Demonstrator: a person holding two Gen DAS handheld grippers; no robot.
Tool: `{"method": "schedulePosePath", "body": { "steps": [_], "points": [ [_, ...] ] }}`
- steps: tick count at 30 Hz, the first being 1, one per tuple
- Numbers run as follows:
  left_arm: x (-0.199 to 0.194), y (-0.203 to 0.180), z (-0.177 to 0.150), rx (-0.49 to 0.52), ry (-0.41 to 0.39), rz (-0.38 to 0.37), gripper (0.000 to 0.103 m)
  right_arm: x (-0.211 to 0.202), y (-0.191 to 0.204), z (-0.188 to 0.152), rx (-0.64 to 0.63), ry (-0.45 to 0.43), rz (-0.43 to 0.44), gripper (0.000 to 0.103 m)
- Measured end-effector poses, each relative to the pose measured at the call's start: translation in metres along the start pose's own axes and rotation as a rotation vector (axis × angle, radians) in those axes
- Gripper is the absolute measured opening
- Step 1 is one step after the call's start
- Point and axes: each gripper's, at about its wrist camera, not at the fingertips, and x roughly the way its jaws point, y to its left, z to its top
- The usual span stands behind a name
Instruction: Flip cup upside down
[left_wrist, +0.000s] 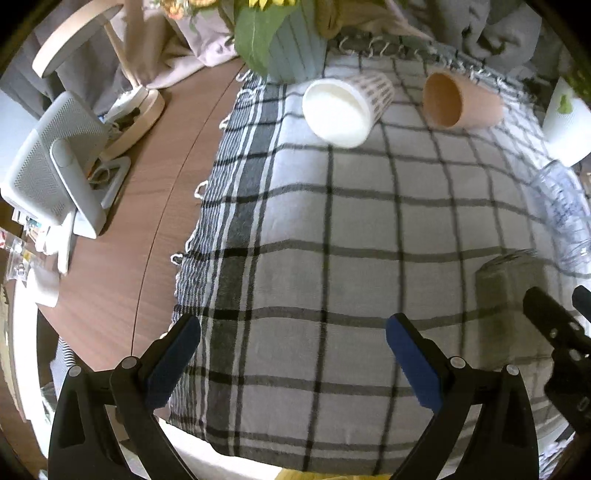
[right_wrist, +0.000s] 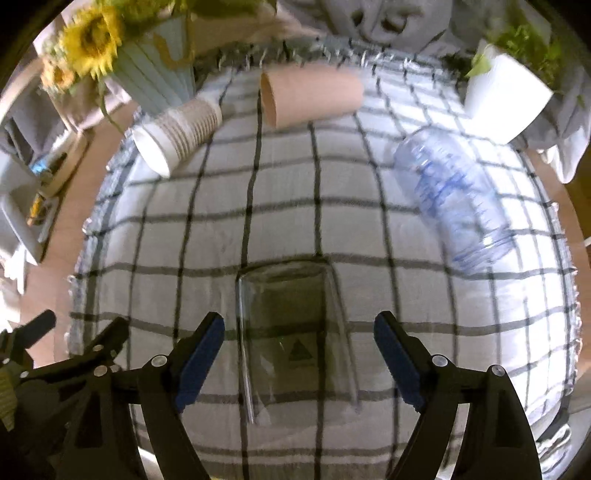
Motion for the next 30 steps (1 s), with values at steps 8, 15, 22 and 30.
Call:
{"method": "schedulePosePath", "body": {
  "steps": [8, 15, 22, 30],
  "points": [
    [-0.031, -0.024, 0.001, -0.011, -0.018, -0.098, 0.102, -0.03, -0.024, 0.013, 0.043, -0.093, -0.013, 0.083],
    [-0.036, -0.057, 0.007, -0.002, 0.057, -0.225, 0.099, -0.044, -0.065, 0.006, 0.134, -0.082, 0.005, 0.083],
    [-0.026, -0.097, 0.026, 0.041, 0.139, -0.286, 0.098, -0.048, -0.1, 0.01, 0.201, -0.08, -0.03, 0.083],
    [0.008, -0.131, 0.048, 0.03, 0.243, -0.291, 0.098, -0.031, -0.134, 0.02, 0.277, -0.018, -0.045, 0.083]
  ]
}}
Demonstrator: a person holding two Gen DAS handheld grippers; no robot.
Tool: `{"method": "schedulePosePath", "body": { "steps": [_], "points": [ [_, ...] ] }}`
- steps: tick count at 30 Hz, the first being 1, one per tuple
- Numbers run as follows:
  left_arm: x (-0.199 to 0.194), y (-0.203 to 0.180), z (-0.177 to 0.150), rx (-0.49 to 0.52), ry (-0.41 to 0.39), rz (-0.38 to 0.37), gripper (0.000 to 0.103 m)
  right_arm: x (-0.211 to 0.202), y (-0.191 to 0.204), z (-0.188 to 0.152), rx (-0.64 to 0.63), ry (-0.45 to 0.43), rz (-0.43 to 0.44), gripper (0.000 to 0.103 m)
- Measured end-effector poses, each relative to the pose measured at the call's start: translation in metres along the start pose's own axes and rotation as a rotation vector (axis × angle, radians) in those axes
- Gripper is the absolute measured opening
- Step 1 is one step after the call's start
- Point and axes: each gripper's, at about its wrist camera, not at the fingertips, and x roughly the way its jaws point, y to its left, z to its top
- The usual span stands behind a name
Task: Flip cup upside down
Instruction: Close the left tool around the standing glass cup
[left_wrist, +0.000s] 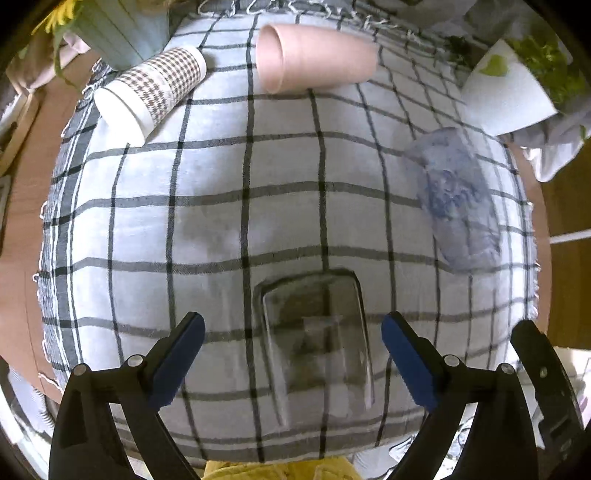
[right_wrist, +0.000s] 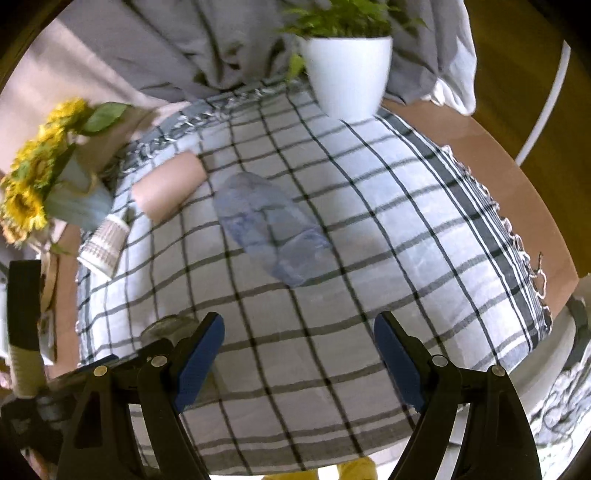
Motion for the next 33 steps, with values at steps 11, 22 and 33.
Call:
{"method": "schedulePosePath", "body": {
  "steps": [11, 22, 33],
  "points": [
    [0.032, -0.01, 0.017, -0.03, 0.051, 0.051, 0.079, 0.012, -0.009, 0.011, -0.043, -0.041, -0.139, 0.083],
    [0.025, -0.008, 0.017, -0.054, 0.035, 0.056, 0.067, 0.012, -0.012, 0.014, -0.081, -0.065, -0.128, 0.083],
    [-0.019, -0.017, 0.002, 0.002, -0.101, 0.085, 0.067, -0.014, -0.014, 0.008, -0.101, -0.124, -0.093, 0.083]
  ]
}}
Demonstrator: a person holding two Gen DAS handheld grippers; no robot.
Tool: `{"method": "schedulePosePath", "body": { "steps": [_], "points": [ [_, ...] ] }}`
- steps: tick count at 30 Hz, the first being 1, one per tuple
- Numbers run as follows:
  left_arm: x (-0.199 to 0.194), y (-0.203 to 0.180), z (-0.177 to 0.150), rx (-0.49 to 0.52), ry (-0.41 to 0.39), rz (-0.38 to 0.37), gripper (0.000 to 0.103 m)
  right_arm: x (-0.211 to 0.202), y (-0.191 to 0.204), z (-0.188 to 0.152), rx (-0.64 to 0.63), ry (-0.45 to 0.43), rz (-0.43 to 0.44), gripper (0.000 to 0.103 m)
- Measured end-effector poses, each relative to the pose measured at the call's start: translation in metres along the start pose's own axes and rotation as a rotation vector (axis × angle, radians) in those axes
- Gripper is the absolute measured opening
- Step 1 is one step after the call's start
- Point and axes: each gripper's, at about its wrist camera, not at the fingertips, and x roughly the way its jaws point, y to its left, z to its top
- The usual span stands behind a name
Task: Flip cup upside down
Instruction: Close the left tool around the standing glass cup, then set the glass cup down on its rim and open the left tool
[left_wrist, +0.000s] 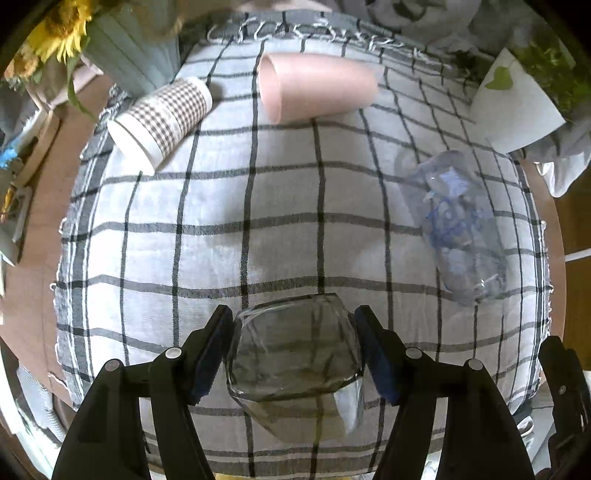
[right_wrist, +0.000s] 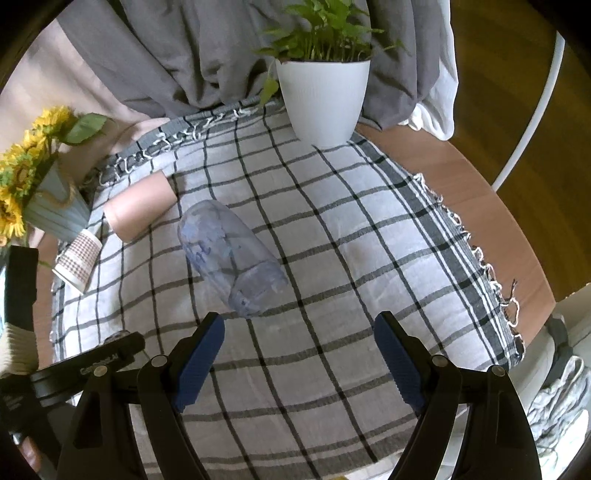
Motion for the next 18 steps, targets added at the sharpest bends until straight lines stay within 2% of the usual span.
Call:
{"method": "schedulePosePath", "body": {
  "steps": [4, 10, 18],
  "points": [
    [-0.002, -0.003, 0.0, 0.022, -0.024, 0.006, 0.067, -0.007, -0.004, -0.003, -0.008, -0.018, 0.002, 0.083],
    [-0.012, -0.017, -0.021, 0.063, -0.064, 0.021, 0.066, -0.014, -0.009, -0.01, -0.029, -0.034, -0.01, 0.083],
    [-0.023, -0.017, -0.05, 0.081, -0.1, 0.024, 0.066, -0.022, -0.017, -0.023, -0.071, -0.051, -0.022, 0.083]
  ]
}}
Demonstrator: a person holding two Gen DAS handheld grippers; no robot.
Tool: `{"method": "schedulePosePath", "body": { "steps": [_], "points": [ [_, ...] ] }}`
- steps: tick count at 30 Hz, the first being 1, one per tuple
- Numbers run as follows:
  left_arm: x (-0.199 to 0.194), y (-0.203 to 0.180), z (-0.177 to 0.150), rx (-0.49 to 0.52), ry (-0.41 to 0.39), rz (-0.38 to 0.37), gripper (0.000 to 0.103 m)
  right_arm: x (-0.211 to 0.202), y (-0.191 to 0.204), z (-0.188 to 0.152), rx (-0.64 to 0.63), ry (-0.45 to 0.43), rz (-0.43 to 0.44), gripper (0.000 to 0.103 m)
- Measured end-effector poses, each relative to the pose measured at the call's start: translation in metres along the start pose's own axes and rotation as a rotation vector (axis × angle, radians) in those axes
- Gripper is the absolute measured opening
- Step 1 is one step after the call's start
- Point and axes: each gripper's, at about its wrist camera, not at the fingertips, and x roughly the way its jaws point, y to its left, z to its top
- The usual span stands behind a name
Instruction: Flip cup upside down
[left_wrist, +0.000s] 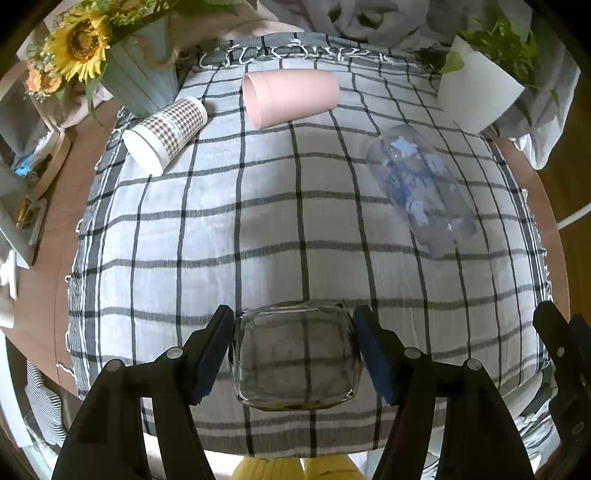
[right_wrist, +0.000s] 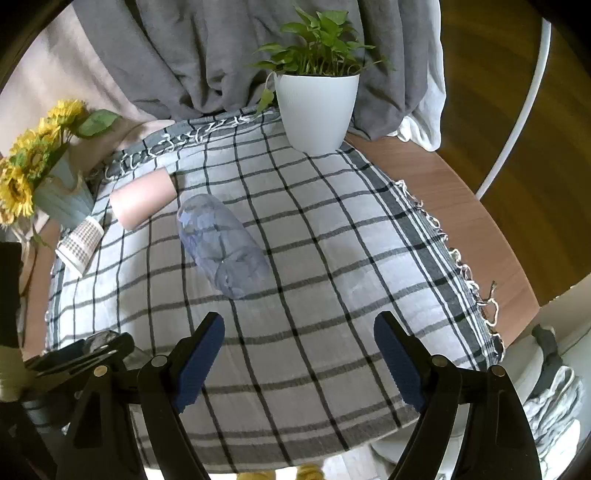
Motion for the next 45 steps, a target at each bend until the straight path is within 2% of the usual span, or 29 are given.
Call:
{"method": "schedulePosePath", "body": {
  "steps": [9, 20, 22, 24, 30, 39, 43, 45],
  "points": [
    [-0.003, -0.006, -0.021, 0.02, -0.012, -0.02, 0.065, -0.007, 0.001, -0.014, -0.04, -0.003, -0.008, 0.083],
    [-0.005, -0.007, -0.026, 0.025, -0.038, -0.021, 0.066, -0.013, -0.003, -0.023, -0.047, -0.012, -0.018, 0.083],
    [-0.004, -0.007, -0.025, 0.026, -0.035, -0.012, 0.069, -0.015, -0.003, -0.024, -0.046, -0.017, -0.013, 0.083],
    [-0.004, -0.007, -0.024, 0.025, -0.037, -0.008, 0.082, -0.016, -0.003, -0.024, -0.047, -0.018, -0.008, 0.083],
    [-0.016, -0.006, -0.024, 0.021, -0.092, 0.002, 0.095, -0.025, -0.003, -0.025, -0.057, -0.041, -0.012, 0.088],
    [-0.055, 0.002, -0.042, -0.002, -0.171, 0.018, 0.097, -0.059, -0.008, -0.029, -0.068, -0.102, 0.01, 0.088],
    [-0.081, 0.011, -0.059, -0.035, -0.23, 0.038, 0.098, -0.082, -0.01, -0.038, -0.073, -0.146, 0.04, 0.092],
    [-0.096, 0.017, -0.07, -0.053, -0.265, 0.042, 0.102, -0.095, -0.009, -0.043, -0.083, -0.172, 0.059, 0.092]
  ]
}}
